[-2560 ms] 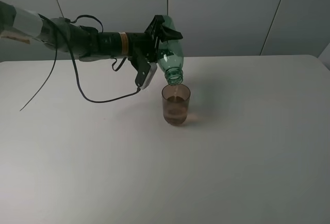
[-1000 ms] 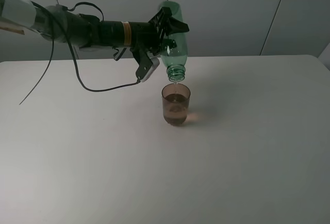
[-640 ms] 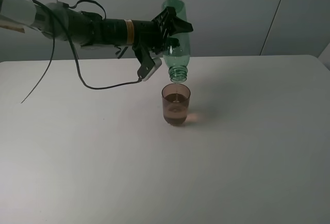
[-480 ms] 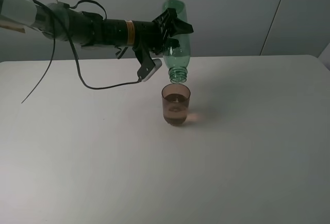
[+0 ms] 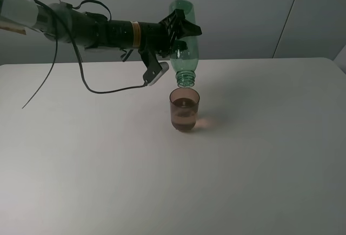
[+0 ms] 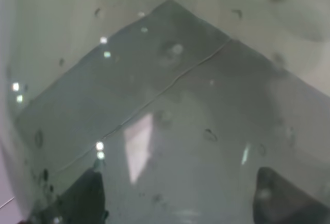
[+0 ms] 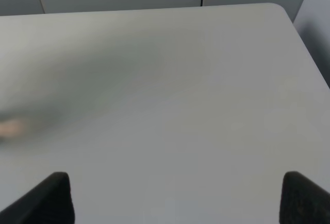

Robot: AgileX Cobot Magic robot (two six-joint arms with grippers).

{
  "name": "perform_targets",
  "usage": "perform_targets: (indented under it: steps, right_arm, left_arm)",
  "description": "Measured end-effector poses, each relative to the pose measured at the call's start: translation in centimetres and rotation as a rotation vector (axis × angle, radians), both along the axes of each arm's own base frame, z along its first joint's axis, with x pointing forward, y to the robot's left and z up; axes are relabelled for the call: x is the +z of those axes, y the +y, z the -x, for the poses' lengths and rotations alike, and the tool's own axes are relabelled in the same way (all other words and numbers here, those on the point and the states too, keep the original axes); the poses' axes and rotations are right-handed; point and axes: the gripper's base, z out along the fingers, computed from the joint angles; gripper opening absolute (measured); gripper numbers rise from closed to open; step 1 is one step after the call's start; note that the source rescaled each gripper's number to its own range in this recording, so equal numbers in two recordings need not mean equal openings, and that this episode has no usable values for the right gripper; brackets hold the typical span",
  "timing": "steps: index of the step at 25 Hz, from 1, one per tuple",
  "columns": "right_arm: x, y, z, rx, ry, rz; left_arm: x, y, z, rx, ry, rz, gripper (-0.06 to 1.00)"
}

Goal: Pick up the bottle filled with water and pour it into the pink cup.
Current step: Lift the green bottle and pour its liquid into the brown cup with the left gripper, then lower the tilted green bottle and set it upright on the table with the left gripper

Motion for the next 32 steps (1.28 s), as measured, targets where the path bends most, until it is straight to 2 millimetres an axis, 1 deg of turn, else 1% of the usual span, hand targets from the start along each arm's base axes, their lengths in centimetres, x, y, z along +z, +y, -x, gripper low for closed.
perform_targets:
  steps: [7,12,14,19,23,25,28,30,32]
  right_arm:
    - [0.0,0.0,0.0,0.0,0.0,0.0]
    - [0.0,0.0,0.0,0.0,0.0,0.0]
    - [0.0,0.0,0.0,0.0,0.0,0.0]
    - [0.0,0.0,0.0,0.0,0.0,0.0]
    - [0.0,0.0,0.0,0.0,0.0,0.0]
    - [0.0,0.0,0.0,0.0,0.0,0.0]
    - [0.0,0.0,0.0,0.0,0.0,0.0]
    - [0.0,0.0,0.0,0.0,0.0,0.0]
    - [0.0,0.0,0.0,0.0,0.0,0.0]
  left_arm:
    - [0.0,0.0,0.0,0.002,0.002,0.002,0.0]
    - [0.1,0.0,-0.1,0.024,0.061,0.038,0.0]
    - [0.0,0.1,0.0,0.037,0.095,0.055,0.0]
    - [-1.7,0.8,0.6,0.076,0.212,0.073,0.0]
    - [-2.3,1.9,0.6,0.152,0.364,0.146,0.0]
    - [-1.9,2.4,0.6,0.199,0.455,0.212,0.0]
    - [0.0,3.0,0.7,0.271,0.612,0.355,0.0]
    - [1.2,3.3,0.9,0.318,0.756,0.485,0.0]
    - [2.5,3.9,0.8,0.388,0.917,0.657,0.0]
